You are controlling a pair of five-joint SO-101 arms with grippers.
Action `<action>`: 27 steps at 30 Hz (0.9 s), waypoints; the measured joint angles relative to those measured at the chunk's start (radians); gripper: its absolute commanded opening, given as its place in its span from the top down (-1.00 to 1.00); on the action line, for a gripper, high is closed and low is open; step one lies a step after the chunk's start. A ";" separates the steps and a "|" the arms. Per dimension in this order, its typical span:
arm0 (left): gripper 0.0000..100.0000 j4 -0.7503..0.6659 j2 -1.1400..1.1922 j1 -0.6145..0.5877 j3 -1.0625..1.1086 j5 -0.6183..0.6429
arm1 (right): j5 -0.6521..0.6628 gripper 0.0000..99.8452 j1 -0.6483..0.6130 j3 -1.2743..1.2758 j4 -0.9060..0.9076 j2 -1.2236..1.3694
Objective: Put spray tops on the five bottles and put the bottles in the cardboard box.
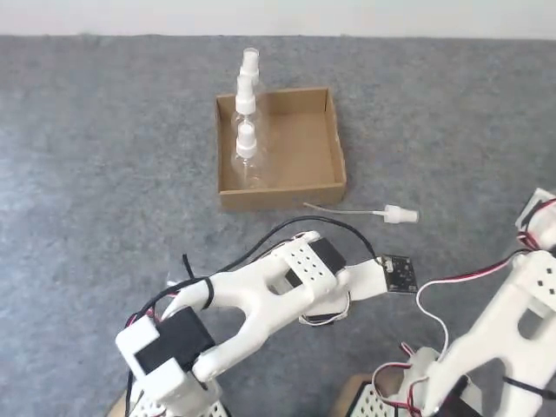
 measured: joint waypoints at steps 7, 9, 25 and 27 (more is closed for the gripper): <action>0.92 0.006 0.000 0.000 0.000 0.009 | 0.000 0.90 0.000 0.000 0.000 0.000; 0.92 0.015 0.000 -0.009 -0.002 0.034 | 0.000 0.90 0.000 0.000 0.000 0.000; 0.59 0.098 0.000 -0.138 -0.098 0.092 | 0.000 0.90 -0.017 0.000 0.000 0.000; 0.59 0.098 0.000 -0.138 -0.098 0.068 | 0.000 0.90 -0.017 0.000 0.000 0.000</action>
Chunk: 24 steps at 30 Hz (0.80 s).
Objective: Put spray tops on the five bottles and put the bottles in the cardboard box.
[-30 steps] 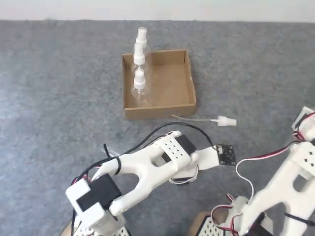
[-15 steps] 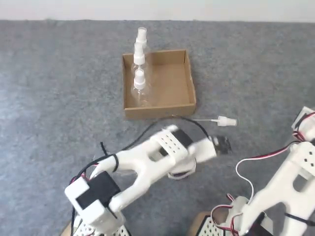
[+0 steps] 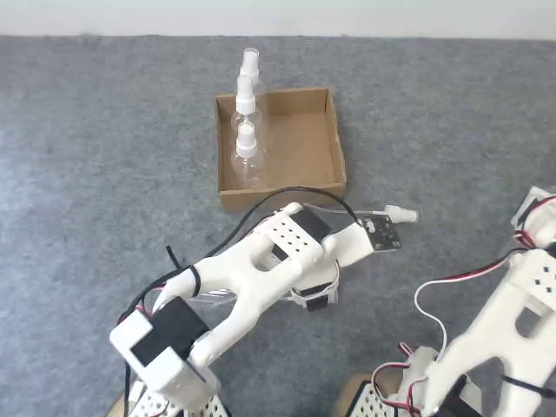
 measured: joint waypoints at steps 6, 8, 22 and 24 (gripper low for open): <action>0.59 0.003 0.006 0.000 -0.023 -0.060 | 0.000 0.90 -0.003 0.000 0.000 0.000; 0.59 0.005 0.006 0.000 -0.032 -0.080 | 0.000 0.90 -0.003 0.000 0.000 0.000; 0.60 0.044 0.006 0.034 -0.038 -0.169 | 0.000 0.90 -0.003 0.000 0.000 0.000; 0.60 0.044 0.006 0.038 -0.038 -0.169 | 0.000 0.90 -0.003 0.000 0.000 0.000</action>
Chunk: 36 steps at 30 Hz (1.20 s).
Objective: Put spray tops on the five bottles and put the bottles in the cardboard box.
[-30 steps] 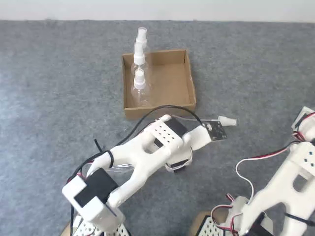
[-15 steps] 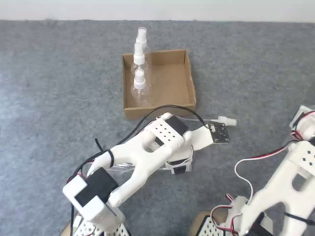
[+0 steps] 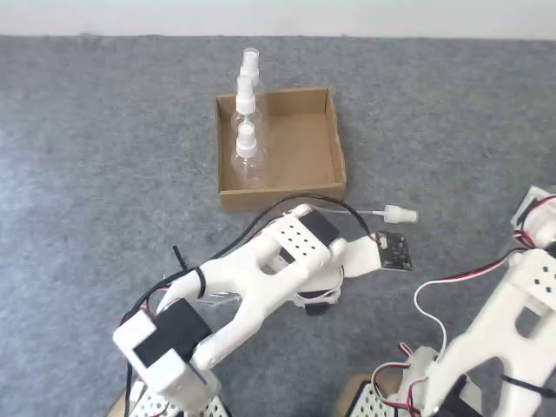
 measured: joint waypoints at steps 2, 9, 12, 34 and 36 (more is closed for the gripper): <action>0.60 0.000 0.006 0.000 0.000 0.000 | 0.000 0.90 0.000 0.000 0.000 0.000; 0.70 0.038 0.181 0.006 -0.107 0.017 | 0.000 0.90 0.000 0.000 0.000 0.000; 0.70 0.081 0.221 0.008 -0.167 0.023 | 0.000 0.90 0.000 0.000 0.000 0.000; 0.97 0.098 0.078 0.008 -0.161 0.181 | 0.000 0.90 0.000 0.000 0.000 0.000; 0.97 0.103 0.017 -0.005 -0.152 0.196 | 0.000 0.90 0.000 0.000 0.000 0.000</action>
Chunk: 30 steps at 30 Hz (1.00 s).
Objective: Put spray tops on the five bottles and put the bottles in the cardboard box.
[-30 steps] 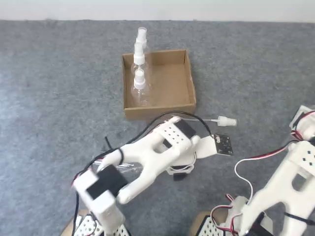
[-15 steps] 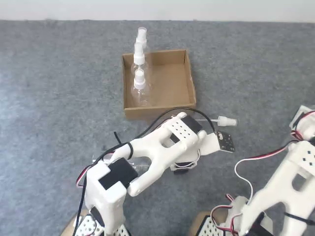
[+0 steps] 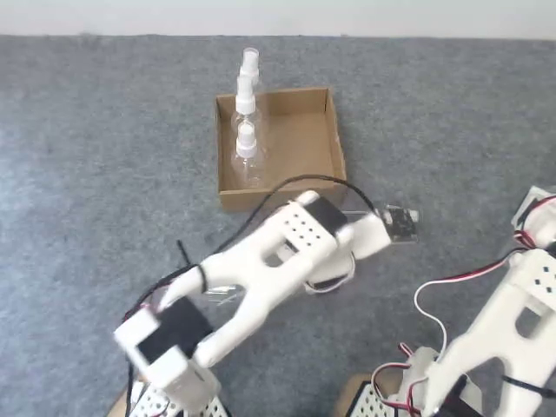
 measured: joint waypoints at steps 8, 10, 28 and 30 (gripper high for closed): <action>0.97 0.006 -0.256 -0.107 0.000 0.049 | 0.000 0.90 -0.011 0.000 0.000 0.000; 0.97 0.006 -0.313 -0.104 0.000 0.046 | 0.000 0.90 -0.029 0.000 0.003 0.000; 0.97 -0.086 -0.559 -0.124 -0.049 0.238 | 0.000 0.90 -0.092 0.000 0.021 0.000; 0.97 -0.086 -0.569 -0.124 -0.077 0.253 | 0.000 0.90 -0.097 0.000 0.021 0.000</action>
